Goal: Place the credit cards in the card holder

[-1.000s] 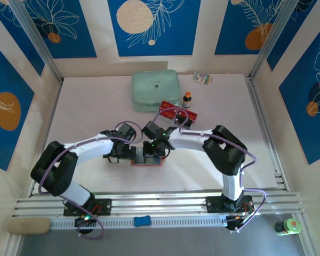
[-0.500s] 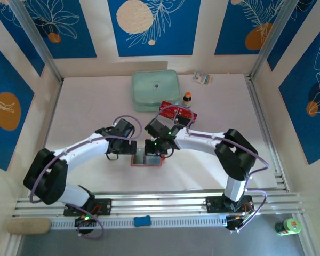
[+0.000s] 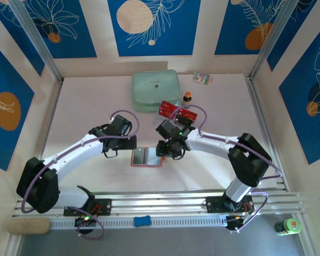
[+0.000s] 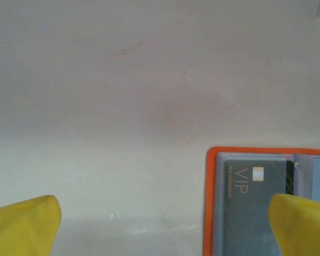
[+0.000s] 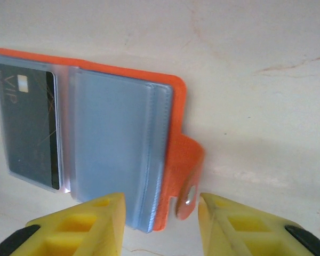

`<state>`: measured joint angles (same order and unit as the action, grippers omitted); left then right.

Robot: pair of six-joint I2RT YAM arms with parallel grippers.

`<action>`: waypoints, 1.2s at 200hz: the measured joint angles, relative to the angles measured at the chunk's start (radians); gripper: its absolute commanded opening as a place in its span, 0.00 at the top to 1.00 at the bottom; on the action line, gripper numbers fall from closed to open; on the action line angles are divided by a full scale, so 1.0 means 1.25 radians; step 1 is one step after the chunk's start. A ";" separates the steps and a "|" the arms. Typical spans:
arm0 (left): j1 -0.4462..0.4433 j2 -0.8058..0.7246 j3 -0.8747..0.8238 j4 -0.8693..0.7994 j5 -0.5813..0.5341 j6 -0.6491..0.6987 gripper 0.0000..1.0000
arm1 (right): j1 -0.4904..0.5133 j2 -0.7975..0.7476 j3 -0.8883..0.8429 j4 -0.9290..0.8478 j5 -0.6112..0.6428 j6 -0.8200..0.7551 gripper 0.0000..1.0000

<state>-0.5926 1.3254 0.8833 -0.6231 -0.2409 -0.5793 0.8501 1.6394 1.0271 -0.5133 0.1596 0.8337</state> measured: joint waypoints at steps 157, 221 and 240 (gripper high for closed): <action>0.001 -0.007 -0.009 0.023 0.066 -0.012 0.00 | -0.089 -0.070 -0.087 -0.018 0.034 -0.095 0.73; 0.001 0.018 -0.053 0.054 0.103 -0.021 0.00 | -0.107 -0.189 -0.117 0.011 -0.022 -0.072 0.93; 0.001 0.033 -0.065 0.067 0.111 -0.027 0.00 | -0.092 -0.180 -0.124 0.049 -0.052 -0.046 1.00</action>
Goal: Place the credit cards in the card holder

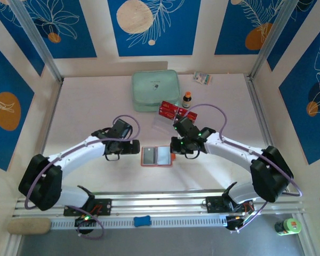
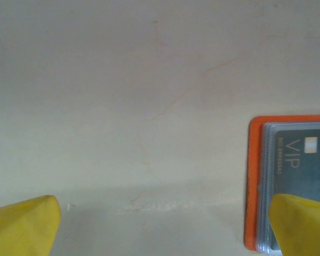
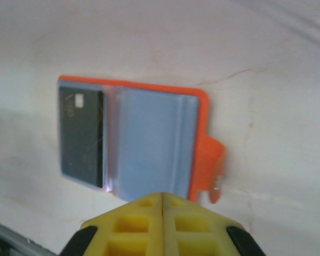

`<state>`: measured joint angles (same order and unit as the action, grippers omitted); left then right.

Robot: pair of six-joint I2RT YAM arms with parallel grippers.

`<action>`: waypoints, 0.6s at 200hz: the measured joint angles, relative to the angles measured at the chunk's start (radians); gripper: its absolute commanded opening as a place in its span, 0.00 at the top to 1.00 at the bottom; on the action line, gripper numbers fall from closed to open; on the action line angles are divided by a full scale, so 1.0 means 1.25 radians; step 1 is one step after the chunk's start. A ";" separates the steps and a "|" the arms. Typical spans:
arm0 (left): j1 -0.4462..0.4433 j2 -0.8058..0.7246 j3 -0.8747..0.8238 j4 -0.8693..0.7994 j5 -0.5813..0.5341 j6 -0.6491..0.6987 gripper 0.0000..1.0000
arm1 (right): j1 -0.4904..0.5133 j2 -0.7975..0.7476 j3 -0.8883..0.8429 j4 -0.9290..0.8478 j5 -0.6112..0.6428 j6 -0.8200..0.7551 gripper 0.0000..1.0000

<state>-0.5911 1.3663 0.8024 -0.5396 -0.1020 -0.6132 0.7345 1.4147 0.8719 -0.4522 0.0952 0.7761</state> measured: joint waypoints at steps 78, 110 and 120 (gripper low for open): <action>-0.002 0.060 -0.027 0.034 0.018 -0.008 0.00 | 0.110 0.185 0.055 0.106 -0.050 0.060 1.00; -0.004 0.078 -0.030 0.043 0.020 -0.008 0.00 | 0.120 0.207 0.067 0.125 -0.052 0.069 1.00; -0.005 0.081 -0.030 0.043 0.020 -0.008 0.00 | 0.120 0.210 0.067 0.127 -0.052 0.072 1.00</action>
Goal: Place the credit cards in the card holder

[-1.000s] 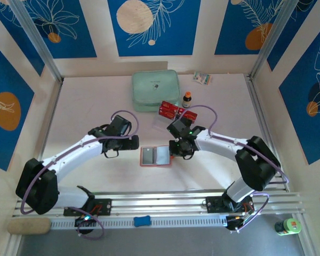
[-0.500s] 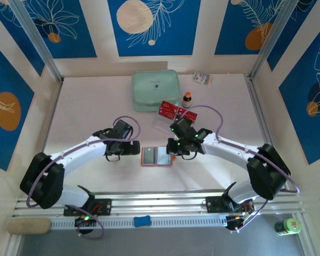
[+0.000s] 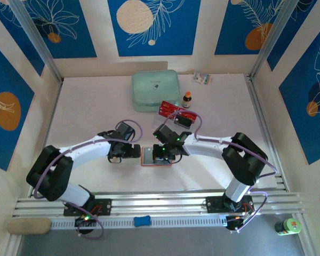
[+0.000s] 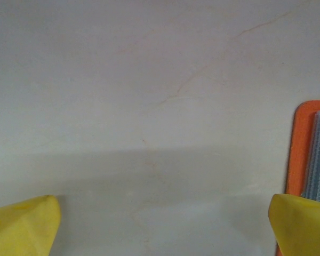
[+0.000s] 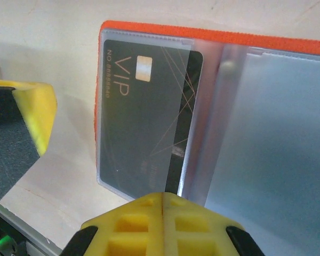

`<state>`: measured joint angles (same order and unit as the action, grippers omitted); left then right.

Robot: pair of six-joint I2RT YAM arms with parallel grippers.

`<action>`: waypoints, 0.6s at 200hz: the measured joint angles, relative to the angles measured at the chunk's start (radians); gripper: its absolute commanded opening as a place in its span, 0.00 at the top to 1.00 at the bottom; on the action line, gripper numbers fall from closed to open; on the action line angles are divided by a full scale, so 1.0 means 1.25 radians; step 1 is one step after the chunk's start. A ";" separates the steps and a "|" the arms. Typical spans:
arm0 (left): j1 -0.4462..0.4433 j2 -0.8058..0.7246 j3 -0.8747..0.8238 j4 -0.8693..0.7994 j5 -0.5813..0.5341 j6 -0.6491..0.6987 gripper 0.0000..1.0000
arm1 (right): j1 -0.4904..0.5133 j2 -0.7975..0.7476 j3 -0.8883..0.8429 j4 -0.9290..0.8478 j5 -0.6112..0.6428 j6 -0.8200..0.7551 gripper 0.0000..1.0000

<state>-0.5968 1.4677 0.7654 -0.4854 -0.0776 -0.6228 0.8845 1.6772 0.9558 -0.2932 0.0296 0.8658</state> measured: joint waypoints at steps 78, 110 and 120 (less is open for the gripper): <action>-0.003 0.027 0.000 0.015 0.005 0.002 0.00 | 0.000 0.008 0.000 0.002 0.000 0.003 1.00; -0.008 0.030 0.000 0.017 0.003 0.002 0.00 | 0.000 0.028 0.000 0.004 0.000 0.003 1.00; -0.008 0.033 0.000 0.017 -0.001 0.002 0.00 | 0.000 0.032 0.000 0.005 0.000 0.003 1.00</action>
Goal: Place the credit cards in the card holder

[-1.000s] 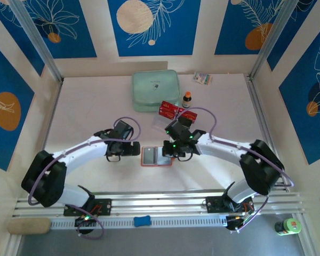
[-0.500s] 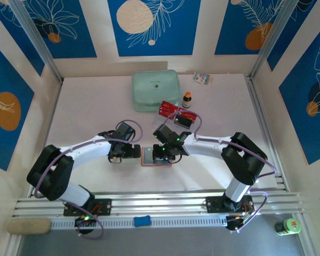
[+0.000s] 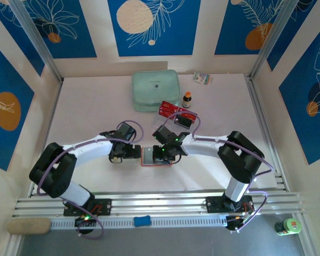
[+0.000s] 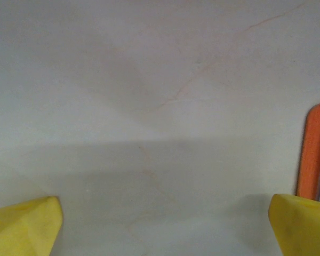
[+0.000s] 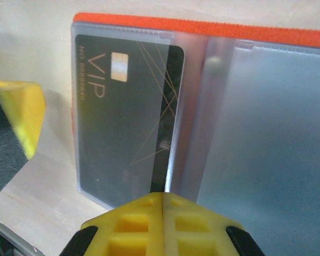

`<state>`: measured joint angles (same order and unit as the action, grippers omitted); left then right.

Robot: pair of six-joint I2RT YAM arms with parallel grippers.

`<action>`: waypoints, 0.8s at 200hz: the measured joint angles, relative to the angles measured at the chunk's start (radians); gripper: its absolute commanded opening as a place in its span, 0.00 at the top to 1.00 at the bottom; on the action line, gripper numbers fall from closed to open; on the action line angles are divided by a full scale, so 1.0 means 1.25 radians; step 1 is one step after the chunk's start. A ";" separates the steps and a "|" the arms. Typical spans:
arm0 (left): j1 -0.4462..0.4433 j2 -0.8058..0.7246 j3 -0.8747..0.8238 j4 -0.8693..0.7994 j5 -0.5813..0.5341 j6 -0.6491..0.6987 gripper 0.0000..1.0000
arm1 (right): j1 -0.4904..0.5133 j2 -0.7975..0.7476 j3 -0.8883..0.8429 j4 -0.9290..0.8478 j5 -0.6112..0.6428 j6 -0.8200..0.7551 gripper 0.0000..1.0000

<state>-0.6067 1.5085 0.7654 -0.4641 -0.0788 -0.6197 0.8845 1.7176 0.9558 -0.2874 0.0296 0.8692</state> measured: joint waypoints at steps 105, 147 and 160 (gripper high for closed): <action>-0.010 0.026 0.013 -0.009 -0.025 0.001 0.00 | 0.005 0.032 0.021 0.005 -0.009 -0.001 1.00; -0.011 0.017 0.014 -0.013 -0.021 0.001 0.00 | 0.004 0.004 0.021 -0.021 -0.003 -0.005 1.00; -0.012 0.009 0.014 -0.015 -0.014 0.000 0.00 | 0.002 -0.031 0.021 -0.040 0.004 -0.008 1.00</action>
<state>-0.6212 1.5192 0.7826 -0.4831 -0.0963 -0.6193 0.8875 1.6787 0.9817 -0.3370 0.0349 0.8589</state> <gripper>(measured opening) 0.998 0.061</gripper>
